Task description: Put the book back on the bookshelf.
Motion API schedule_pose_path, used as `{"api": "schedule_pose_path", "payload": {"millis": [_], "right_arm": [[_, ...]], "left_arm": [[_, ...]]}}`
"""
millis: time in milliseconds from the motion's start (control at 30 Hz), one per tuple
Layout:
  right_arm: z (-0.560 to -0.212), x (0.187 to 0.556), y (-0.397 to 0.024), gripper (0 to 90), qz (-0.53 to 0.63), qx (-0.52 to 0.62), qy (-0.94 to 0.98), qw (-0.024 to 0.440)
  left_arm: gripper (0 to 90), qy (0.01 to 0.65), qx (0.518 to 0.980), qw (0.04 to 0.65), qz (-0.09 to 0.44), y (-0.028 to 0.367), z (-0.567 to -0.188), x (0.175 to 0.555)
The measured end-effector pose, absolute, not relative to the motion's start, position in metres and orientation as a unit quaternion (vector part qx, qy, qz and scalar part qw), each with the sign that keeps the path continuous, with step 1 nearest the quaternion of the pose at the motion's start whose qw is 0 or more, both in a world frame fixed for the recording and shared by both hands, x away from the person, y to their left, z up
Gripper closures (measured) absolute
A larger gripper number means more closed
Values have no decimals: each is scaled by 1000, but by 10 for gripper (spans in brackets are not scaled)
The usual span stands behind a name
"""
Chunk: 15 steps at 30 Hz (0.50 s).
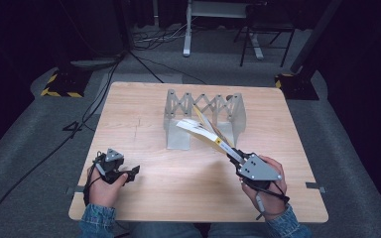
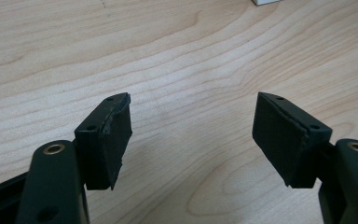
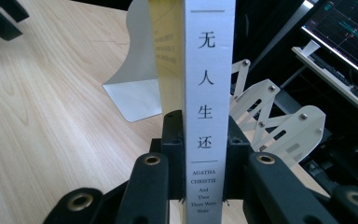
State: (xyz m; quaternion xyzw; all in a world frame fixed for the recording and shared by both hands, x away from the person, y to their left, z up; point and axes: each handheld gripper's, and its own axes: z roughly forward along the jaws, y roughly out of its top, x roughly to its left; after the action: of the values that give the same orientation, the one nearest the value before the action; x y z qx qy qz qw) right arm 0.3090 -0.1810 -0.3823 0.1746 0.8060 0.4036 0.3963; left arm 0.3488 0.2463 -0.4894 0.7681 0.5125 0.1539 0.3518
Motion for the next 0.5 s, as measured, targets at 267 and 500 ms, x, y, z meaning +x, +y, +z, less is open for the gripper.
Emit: {"api": "schedule_pose_path", "payload": {"millis": [267, 500], "right_arm": [[-377, 324, -188, 763, 420, 214, 793, 386], [-370, 337, -192, 763, 430, 242, 779, 388]], "left_arm": [[293, 510, 774, 330, 177, 251, -500, 357], [287, 492, 784, 327, 191, 255, -503, 359]]}}
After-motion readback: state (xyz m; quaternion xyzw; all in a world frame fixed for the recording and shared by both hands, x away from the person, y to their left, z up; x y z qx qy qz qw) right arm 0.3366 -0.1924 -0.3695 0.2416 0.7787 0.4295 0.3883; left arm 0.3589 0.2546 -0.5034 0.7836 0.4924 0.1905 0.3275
